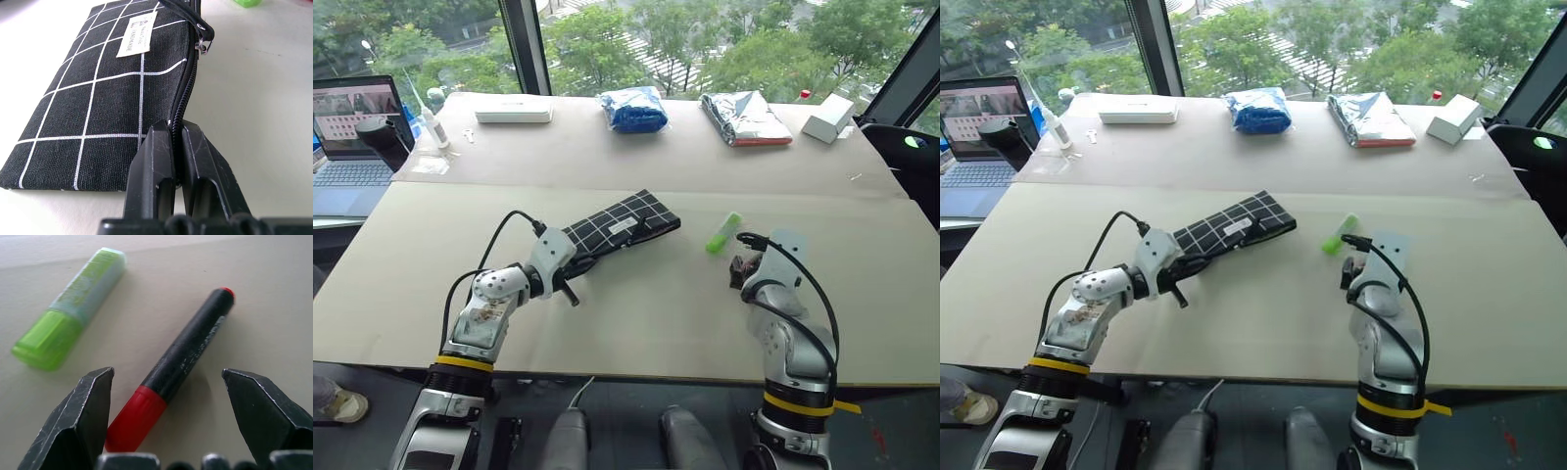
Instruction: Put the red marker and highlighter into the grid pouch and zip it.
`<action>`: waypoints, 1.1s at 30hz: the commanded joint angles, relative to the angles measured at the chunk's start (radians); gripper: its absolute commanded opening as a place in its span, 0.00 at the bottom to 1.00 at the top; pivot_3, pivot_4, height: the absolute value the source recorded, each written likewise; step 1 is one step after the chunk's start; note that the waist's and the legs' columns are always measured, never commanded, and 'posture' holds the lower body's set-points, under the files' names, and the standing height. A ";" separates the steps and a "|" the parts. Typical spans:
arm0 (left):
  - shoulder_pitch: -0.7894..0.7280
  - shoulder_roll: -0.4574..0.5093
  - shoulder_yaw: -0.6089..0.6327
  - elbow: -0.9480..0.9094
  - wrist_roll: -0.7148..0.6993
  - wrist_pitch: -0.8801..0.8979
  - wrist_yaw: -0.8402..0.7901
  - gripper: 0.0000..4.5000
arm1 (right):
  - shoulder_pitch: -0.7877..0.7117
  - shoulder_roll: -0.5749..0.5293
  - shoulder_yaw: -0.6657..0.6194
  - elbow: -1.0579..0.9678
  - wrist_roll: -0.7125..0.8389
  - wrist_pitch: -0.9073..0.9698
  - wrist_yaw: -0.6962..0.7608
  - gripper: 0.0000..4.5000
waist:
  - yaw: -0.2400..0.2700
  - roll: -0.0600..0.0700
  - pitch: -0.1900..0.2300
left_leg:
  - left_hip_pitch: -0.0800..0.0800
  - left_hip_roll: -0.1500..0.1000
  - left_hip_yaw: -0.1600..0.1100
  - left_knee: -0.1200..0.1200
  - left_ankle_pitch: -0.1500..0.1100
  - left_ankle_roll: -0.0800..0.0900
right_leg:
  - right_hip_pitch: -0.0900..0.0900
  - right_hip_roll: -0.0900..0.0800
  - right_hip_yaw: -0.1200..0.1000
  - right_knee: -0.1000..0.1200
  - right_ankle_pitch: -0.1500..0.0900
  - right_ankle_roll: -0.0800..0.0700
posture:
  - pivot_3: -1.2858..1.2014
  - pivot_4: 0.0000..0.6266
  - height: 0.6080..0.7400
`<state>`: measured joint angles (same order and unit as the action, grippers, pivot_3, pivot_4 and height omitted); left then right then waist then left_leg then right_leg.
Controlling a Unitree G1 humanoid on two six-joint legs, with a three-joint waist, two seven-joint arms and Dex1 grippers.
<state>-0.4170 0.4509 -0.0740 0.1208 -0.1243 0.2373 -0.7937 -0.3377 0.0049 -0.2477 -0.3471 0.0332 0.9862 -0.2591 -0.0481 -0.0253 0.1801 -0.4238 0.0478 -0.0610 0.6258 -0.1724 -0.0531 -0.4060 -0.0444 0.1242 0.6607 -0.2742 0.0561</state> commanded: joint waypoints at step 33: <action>0.015 0.069 0.055 -0.090 -0.071 -0.011 -0.062 0.00 | -0.211 -0.261 0.046 0.122 0.107 -0.459 0.454 0.12 | -0.021 0.002 0.002 | 0.000 0.000 0.000 -0.002 0.000 0.000 | 0.000 0.000 0.000 -0.002 0.000 0.000 | 0.52 0.24 1.00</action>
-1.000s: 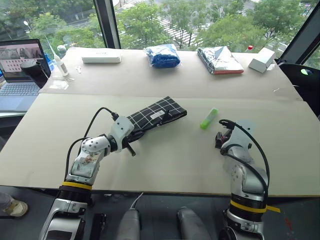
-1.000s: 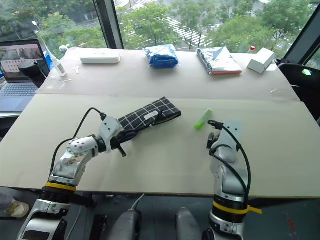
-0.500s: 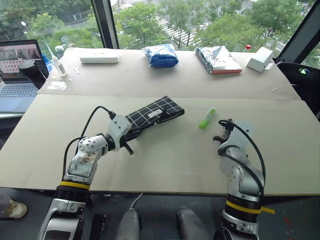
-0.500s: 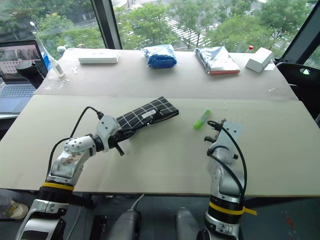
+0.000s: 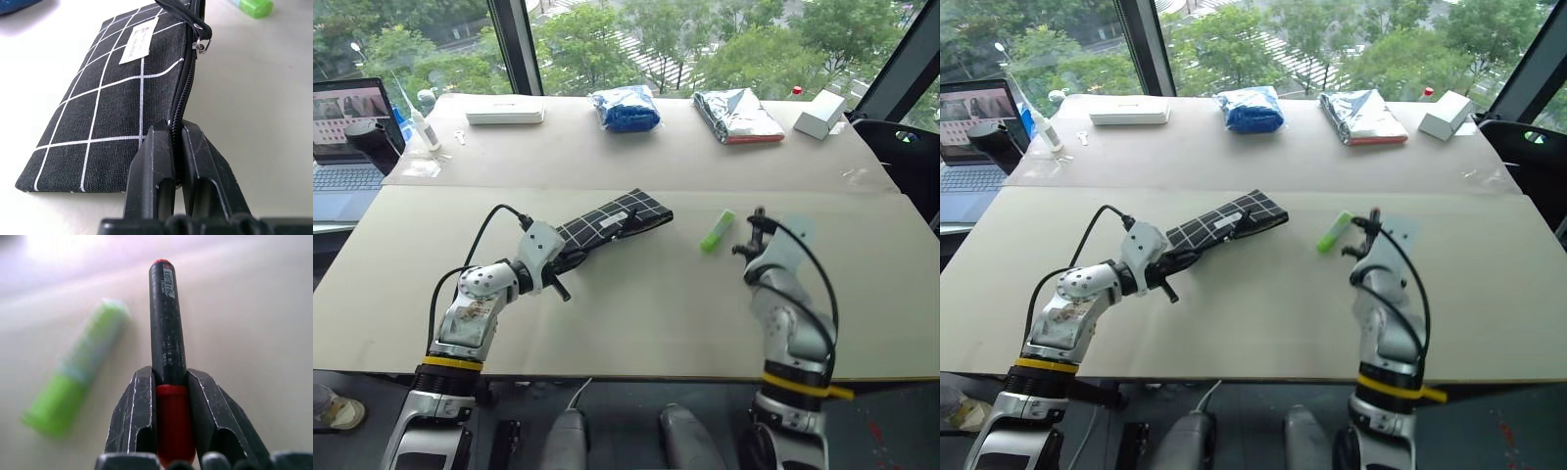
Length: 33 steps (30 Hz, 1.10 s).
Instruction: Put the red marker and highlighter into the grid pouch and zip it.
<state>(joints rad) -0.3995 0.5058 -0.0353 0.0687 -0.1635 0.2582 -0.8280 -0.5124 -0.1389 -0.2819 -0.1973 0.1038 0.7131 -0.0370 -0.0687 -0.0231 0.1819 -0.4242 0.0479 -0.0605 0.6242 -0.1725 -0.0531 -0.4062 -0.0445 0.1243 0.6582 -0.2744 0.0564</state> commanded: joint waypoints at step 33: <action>0.017 0.048 0.010 -0.070 -0.113 -0.041 -0.153 0.00 | -0.042 -0.644 0.415 0.279 -0.164 -0.885 1.011 0.12 | 0.017 -0.002 0.001 | 0.001 0.000 0.001 0.002 0.000 0.000 | 0.002 0.000 0.000 -0.002 0.000 0.000 | 0.52 0.24 1.00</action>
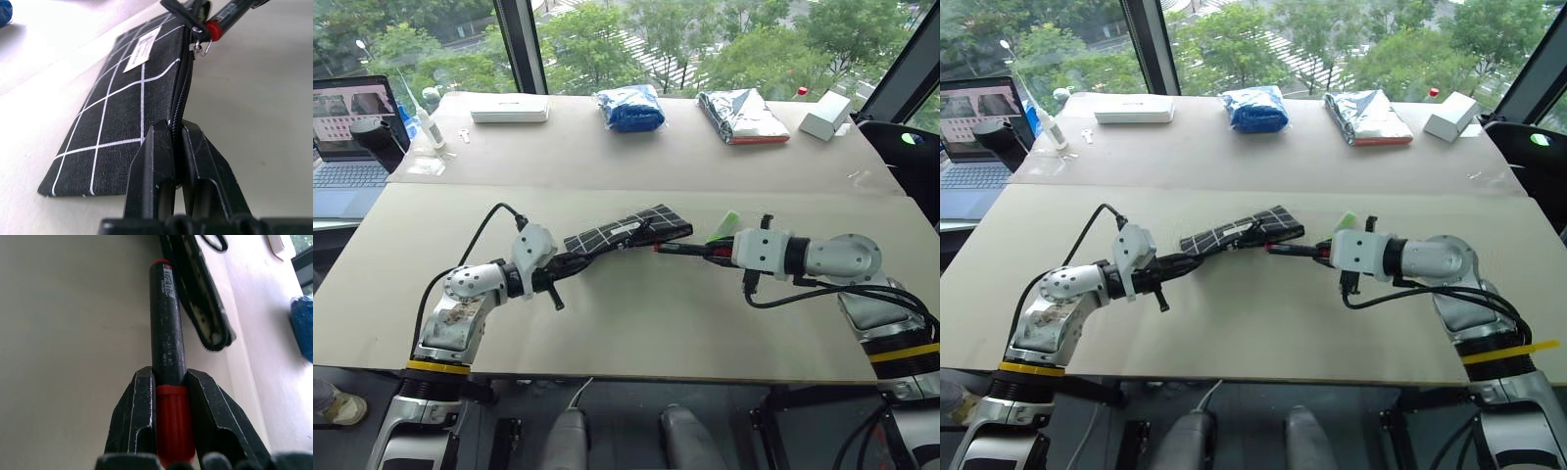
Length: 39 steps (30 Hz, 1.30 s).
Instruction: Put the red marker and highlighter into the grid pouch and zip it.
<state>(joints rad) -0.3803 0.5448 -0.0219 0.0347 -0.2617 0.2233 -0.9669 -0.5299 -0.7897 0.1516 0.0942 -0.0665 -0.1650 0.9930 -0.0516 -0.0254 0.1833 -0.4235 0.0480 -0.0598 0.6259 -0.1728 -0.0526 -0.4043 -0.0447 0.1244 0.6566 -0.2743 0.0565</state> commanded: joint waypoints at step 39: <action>-0.003 0.032 -0.027 -0.010 -0.003 -0.024 -0.066 0.00 | -0.031 0.018 -0.001 -0.004 0.048 0.043 0.046 0.12 | 0.006 0.000 0.000 | 0.000 0.000 0.000 0.001 0.000 0.000 | 0.000 0.000 0.000 0.001 0.001 -0.002 | 0.52 0.24 1.00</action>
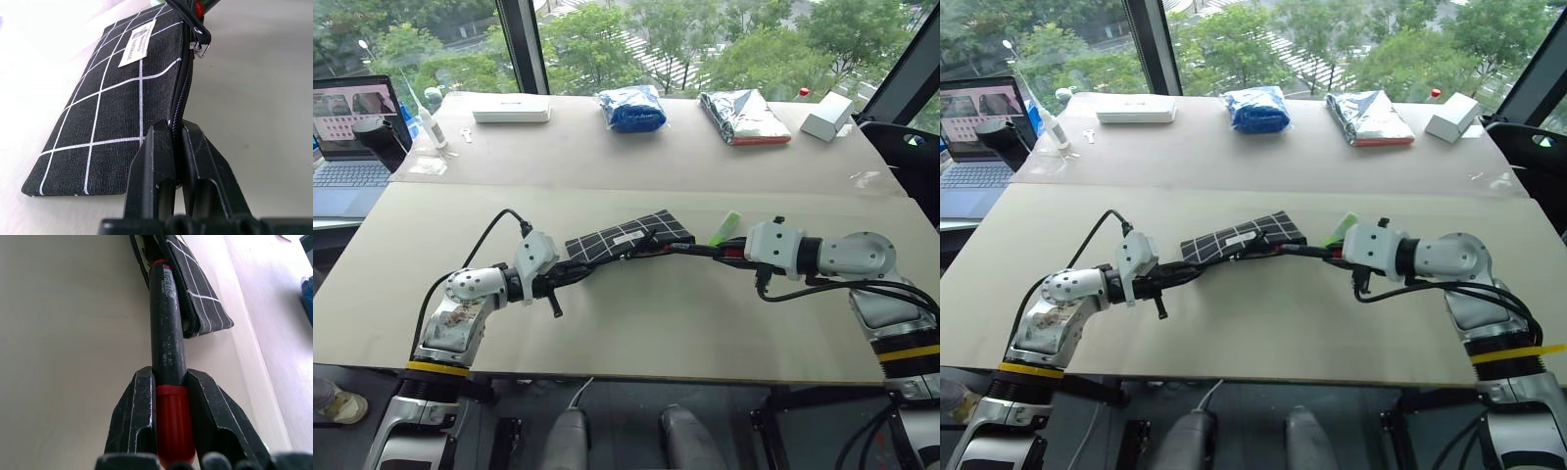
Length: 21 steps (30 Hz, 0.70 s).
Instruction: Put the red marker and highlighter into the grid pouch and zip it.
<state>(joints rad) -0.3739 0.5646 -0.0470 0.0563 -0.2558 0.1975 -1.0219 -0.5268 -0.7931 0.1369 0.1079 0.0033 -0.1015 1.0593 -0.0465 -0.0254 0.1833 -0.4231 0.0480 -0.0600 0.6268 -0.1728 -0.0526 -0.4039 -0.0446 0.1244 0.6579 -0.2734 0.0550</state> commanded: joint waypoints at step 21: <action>-0.042 0.030 -0.013 -0.059 -0.021 0.056 -0.038 0.00 | -0.212 0.330 0.270 0.136 -0.323 -0.197 -0.232 0.12 | -0.002 0.000 0.000 | 0.000 0.000 0.000 0.000 0.000 0.000 | -0.001 0.000 0.000 0.003 0.000 -0.001 | 0.52 0.24 1.00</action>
<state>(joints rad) -0.3952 0.5887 -0.0630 0.0464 -0.2574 0.2608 -1.0524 -0.7182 -0.4767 0.3899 0.2582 -0.3187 -0.2547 0.8393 -0.0483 -0.0255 0.1833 -0.4229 0.0480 -0.0602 0.6271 -0.1727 -0.0527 -0.4051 -0.0445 0.1240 0.6614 -0.2731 0.0544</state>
